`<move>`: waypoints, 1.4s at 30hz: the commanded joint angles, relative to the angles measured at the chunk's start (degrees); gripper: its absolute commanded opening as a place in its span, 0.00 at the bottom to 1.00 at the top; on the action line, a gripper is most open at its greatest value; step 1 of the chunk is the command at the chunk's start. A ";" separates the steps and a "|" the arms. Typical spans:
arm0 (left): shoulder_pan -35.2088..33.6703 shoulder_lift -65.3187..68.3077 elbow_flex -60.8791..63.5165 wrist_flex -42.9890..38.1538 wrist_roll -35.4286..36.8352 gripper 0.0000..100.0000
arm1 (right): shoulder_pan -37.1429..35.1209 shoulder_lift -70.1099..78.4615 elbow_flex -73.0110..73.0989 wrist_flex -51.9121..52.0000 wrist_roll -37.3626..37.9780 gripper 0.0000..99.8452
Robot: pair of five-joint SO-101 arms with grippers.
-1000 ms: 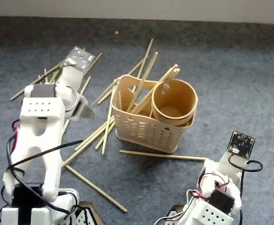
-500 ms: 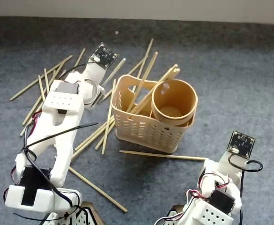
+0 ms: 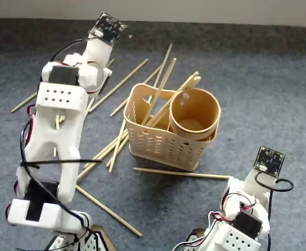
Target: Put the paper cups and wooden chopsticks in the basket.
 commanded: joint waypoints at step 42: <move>4.26 41.63 -12.70 19.16 -7.47 0.01 | -0.13 -0.22 8.57 0.31 0.35 0.06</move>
